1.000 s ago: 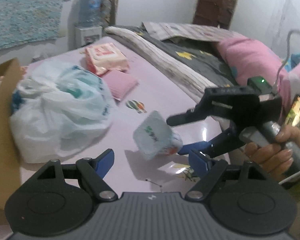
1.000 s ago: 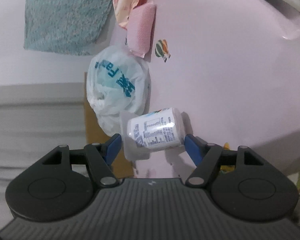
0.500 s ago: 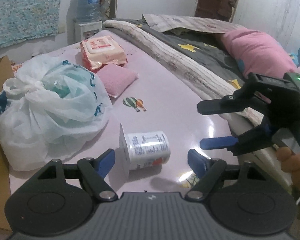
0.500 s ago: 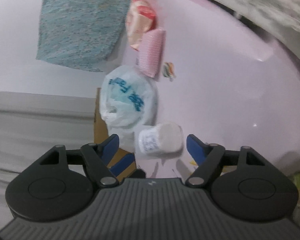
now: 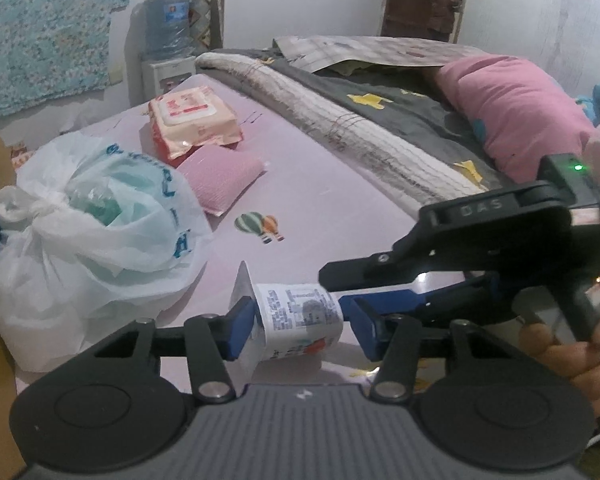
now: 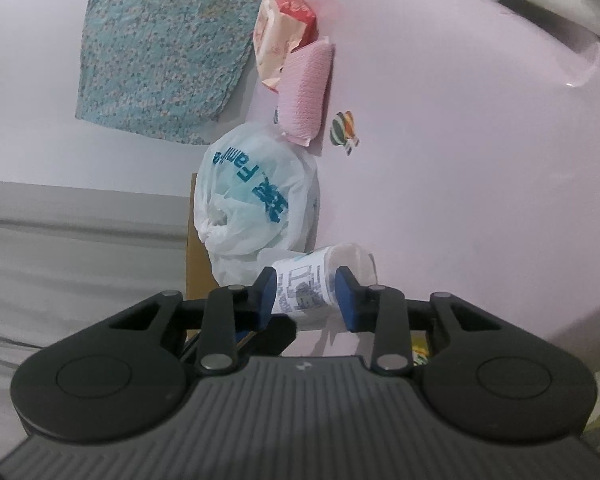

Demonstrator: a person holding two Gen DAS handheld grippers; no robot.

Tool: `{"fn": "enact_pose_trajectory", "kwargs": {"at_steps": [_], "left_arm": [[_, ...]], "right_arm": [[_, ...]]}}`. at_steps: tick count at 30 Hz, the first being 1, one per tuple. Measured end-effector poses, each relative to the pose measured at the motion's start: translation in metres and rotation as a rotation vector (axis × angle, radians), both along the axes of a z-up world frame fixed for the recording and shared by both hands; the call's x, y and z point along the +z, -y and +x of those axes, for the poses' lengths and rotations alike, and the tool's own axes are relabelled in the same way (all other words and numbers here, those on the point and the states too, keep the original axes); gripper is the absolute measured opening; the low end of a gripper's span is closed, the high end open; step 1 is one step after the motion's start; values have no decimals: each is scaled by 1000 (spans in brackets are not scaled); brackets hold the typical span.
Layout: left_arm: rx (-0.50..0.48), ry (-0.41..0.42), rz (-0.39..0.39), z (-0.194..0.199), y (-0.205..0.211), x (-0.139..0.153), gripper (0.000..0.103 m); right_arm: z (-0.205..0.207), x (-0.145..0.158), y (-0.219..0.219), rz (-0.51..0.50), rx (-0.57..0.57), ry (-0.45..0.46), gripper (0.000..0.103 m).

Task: Organize soft objects
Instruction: 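Grasp the white yogurt cup with the left tool and lift it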

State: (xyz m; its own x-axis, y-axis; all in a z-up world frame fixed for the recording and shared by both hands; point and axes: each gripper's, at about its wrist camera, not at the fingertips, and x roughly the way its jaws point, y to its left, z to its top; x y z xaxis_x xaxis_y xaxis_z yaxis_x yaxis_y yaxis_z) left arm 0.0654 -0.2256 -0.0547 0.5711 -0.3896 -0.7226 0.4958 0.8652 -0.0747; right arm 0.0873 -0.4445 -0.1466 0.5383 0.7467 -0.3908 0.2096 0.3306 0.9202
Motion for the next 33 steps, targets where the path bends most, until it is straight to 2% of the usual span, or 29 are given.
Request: {"fn": "enact_pose_trajectory", "kwargs": {"at_steps": [7,12,15,16,19,21,24,28,33], "left_arm": [[-94,46,6,-9,22,6,54],[-158,29,0,-12,38,0,55],[-172,46,-9,-17,40,0,58],[-175,53,-13,-20,38,1,62],[-172,89,-12,-25,34,5,72],[-158,94,16,-23,35,4,77],[-120,55,48,-13,36,0,78],[-73,-6,38,0,35,-7,80],[-60,-21,48,10,41,-18,79]], "right_arm": [[-7,-4,12,-16,-34,-15,32],[-16,1,28,-51,-94,5,33],[-22,4,41,-84,-135,9,33],[-25,4,45,-69,-145,14,33],[-32,6,54,-63,-170,32,33],[-35,7,59,-52,-185,42,34],[-38,7,59,-34,-190,56,34],[-33,9,51,-24,-167,69,35],[-16,10,38,-33,-135,76,35]]}}
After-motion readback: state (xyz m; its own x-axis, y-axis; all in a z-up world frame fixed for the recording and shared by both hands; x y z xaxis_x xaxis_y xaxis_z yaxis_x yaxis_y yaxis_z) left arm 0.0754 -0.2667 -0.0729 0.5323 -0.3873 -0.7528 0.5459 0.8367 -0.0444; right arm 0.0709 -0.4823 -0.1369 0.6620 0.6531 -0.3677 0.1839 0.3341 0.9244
